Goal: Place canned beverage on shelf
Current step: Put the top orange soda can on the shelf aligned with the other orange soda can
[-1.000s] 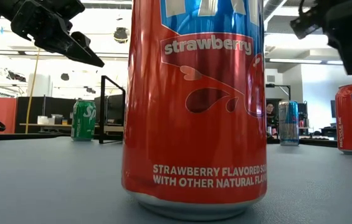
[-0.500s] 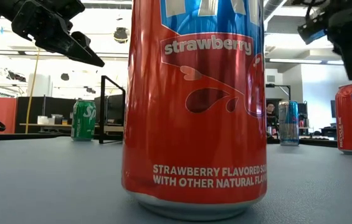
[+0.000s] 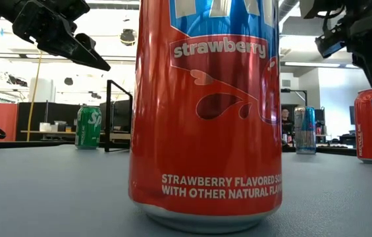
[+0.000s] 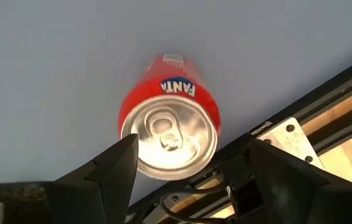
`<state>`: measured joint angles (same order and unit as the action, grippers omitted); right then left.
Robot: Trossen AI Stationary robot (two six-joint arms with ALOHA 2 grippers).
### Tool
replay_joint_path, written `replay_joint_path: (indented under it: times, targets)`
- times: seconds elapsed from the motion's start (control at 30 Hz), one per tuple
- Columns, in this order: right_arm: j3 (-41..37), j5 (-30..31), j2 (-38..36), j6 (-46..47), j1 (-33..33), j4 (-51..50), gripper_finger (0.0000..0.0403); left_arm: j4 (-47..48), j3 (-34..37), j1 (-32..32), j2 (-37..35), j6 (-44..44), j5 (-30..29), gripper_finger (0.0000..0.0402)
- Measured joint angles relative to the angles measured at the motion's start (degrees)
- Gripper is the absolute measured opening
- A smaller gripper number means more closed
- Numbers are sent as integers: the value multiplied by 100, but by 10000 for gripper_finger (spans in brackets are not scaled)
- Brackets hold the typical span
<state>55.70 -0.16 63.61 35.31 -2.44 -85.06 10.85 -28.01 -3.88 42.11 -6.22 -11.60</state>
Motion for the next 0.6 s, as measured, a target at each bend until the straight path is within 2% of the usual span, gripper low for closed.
replay_joint_path:
  times: [0.6]
  targets:
    - [2, -280, -238, 80, 149, 350, 294, 42, 2, 0, 0, 0, -34, 316]
